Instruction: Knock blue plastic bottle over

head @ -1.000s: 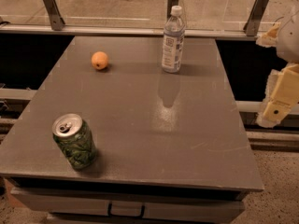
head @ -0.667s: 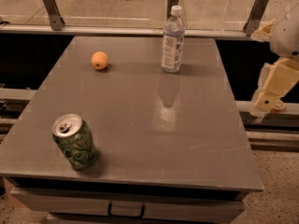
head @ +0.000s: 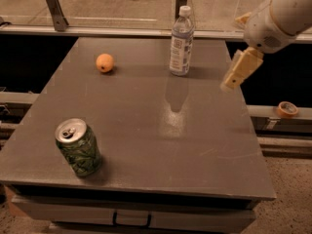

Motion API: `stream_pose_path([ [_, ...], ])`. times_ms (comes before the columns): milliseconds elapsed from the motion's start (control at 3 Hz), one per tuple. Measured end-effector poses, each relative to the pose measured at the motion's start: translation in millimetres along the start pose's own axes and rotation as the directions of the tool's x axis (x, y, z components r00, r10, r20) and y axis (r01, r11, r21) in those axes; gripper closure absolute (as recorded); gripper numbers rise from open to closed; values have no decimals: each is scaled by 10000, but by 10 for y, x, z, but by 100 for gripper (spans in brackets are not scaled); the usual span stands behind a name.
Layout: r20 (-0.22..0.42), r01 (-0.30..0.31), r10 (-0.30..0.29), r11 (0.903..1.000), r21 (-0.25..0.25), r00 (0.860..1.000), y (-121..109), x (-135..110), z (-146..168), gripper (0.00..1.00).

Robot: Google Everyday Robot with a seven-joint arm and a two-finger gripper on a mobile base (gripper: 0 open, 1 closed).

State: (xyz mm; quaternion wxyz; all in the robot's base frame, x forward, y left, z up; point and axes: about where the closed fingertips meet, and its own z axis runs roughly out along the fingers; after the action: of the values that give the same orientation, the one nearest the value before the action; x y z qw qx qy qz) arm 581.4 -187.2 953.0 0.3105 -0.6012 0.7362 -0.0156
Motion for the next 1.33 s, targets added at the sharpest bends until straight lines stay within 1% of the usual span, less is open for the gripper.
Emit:
stream_pose_path([
  [333, 405, -144, 129, 9992, 375, 9991, -369, -168, 413, 0],
  [667, 476, -151, 134, 9992, 364, 9988, -401, -205, 480, 0],
  [1000, 893, -374, 347, 9989, 289, 9954, -413, -221, 565, 0],
  [1333, 1795, -1001, 955, 9948, 170, 9791, -543, -237, 737, 0],
])
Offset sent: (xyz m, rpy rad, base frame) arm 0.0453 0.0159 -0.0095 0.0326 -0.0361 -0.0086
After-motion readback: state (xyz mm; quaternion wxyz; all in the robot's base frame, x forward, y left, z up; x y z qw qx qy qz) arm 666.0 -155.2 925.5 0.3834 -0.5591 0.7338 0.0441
